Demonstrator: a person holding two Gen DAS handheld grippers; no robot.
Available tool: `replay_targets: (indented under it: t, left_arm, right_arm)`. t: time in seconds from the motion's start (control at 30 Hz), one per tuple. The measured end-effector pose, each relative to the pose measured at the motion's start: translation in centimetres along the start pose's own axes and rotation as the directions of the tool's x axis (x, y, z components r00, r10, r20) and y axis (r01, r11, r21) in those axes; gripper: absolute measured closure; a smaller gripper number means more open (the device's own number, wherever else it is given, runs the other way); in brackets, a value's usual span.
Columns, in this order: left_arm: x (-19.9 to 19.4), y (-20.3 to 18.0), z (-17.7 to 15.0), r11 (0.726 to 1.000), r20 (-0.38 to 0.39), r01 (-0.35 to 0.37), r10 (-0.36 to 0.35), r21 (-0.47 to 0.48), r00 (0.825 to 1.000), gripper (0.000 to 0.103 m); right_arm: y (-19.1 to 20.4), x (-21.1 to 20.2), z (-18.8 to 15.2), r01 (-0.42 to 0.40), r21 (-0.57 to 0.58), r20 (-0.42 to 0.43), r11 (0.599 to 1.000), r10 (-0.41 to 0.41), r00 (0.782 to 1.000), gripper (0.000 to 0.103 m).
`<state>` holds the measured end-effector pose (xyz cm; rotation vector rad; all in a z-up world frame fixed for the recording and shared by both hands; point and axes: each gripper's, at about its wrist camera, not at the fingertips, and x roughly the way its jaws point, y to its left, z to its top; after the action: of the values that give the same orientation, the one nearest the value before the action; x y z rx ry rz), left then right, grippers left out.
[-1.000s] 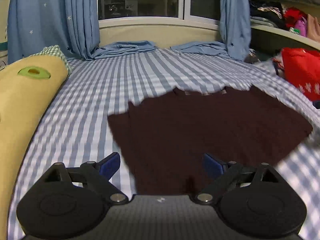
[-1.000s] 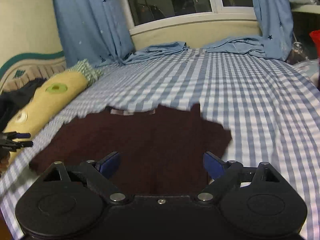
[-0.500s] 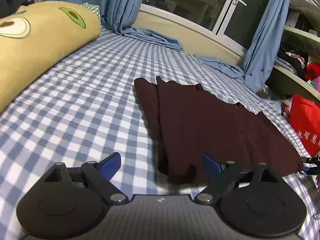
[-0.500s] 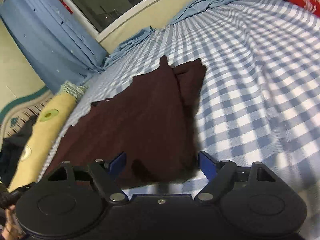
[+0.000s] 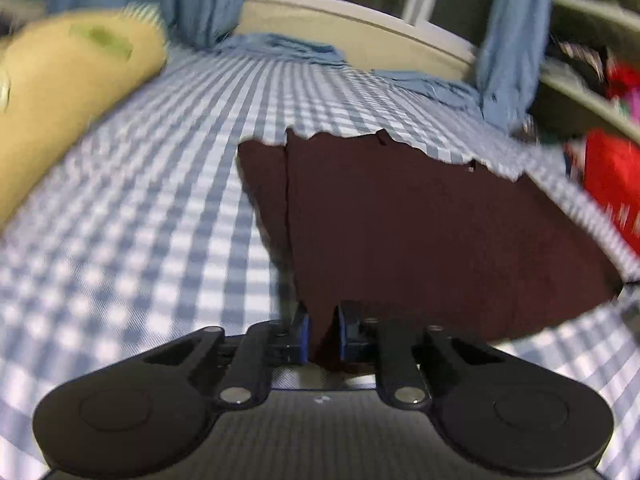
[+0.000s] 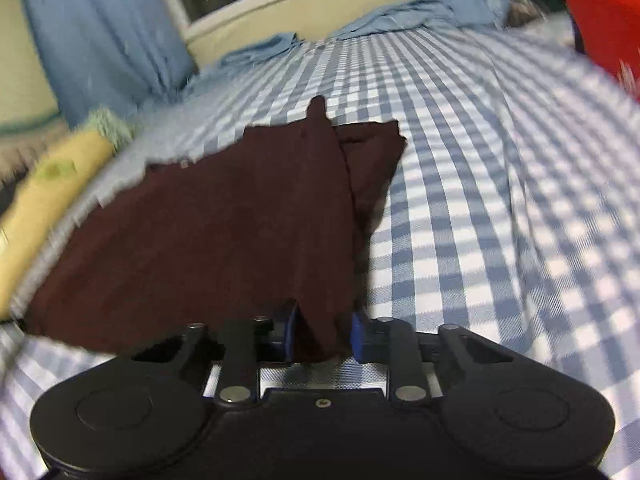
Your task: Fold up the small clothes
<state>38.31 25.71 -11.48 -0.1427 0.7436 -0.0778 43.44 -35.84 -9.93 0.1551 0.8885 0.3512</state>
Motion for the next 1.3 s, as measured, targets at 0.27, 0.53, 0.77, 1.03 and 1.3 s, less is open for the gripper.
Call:
replay_targets:
  t: [0.27, 0.53, 0.77, 1.03, 1.3]
  left_arm:
    - [0.9, -0.5, -0.2, 0.997, -0.065, -0.037, 0.042, 0.071, 0.997, 0.093]
    - [0.1, 1.0, -0.9, 0.998, -0.052, -0.064, 0.065, 0.019, 0.997, 0.033]
    - [-2.6, 1.2, -2.5, 0.988, -0.007, -0.154, 0.154, 0.000, 0.988, 0.016]
    - [-5.5, -5.1, 0.3, 0.999, 0.154, 0.021, -0.027, 0.036, 0.988, 0.011]
    - [2.1, -6.3, -0.4, 0.993, -0.064, 0.092, -0.097, -0.074, 0.993, 0.021]
  right_arm:
    - [0.6, -0.4, 0.7, 0.043, -0.048, -0.008, 0.998, -0.044, 0.999, 0.082]
    - [-1.0, 0.3, -0.2, 0.013, 0.001, -0.029, 1.000, -0.013, 0.999, 0.061]
    - [-1.8, -2.4, -1.6, 0.071, 0.007, 0.044, 0.997, -0.071, 0.997, 0.045]
    - [4.2, -6.6, -0.9, -0.042, -0.111, 0.221, 0.993, 0.066, 0.973, 0.045]
    - [6.2, -0.6, -1.6, -0.085, -0.086, 0.112, 0.993, 0.094, 0.989, 0.048]
